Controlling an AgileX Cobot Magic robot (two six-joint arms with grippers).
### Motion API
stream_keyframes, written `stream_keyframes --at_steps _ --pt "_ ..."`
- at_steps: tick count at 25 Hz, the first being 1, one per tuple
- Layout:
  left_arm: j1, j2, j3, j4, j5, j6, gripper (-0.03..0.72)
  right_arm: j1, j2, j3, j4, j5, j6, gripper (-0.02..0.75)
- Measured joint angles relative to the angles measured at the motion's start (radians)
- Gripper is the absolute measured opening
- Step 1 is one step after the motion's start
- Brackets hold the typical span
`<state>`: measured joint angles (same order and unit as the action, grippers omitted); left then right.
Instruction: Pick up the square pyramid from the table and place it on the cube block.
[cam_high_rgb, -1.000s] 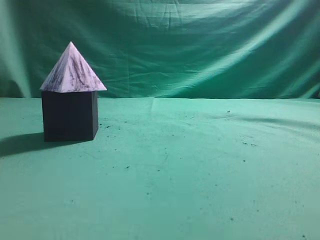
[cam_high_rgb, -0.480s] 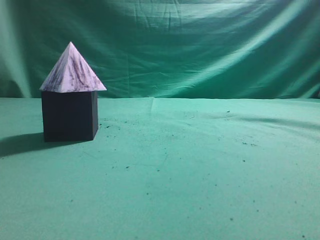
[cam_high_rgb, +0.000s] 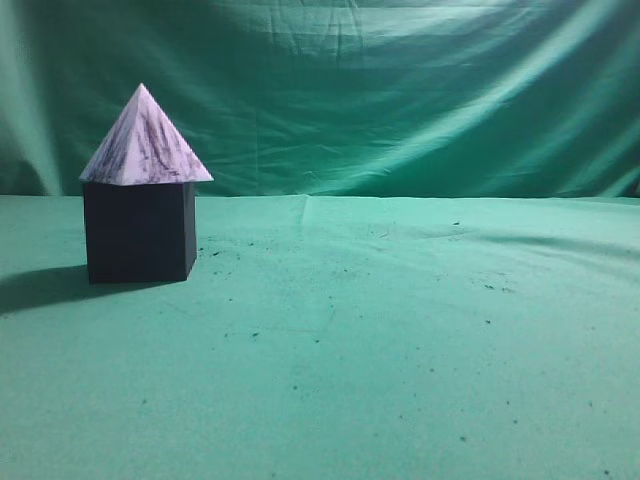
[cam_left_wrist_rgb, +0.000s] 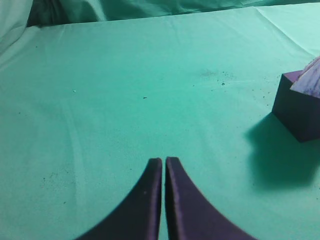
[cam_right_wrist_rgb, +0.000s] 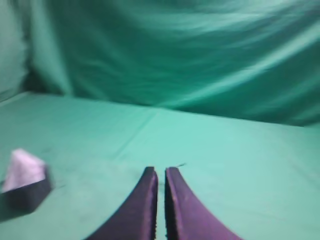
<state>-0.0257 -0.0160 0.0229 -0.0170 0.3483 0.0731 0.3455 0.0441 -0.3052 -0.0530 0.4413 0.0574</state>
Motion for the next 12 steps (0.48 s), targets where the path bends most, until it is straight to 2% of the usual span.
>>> stream_keyframes --at_steps 3,6,12 --pt "0.0 0.0 0.0 0.0 0.0 0.0 0.0 -0.127 -0.052 0.106 0.004 -0.071 0.0 0.0" --pt "0.0 0.0 0.0 0.0 0.0 0.0 0.0 -0.203 -0.054 0.203 0.006 -0.096 0.0 0.0" --pt "0.0 0.0 0.0 0.0 0.0 0.0 0.0 -0.23 -0.054 0.329 0.008 -0.096 0.0 0.0"
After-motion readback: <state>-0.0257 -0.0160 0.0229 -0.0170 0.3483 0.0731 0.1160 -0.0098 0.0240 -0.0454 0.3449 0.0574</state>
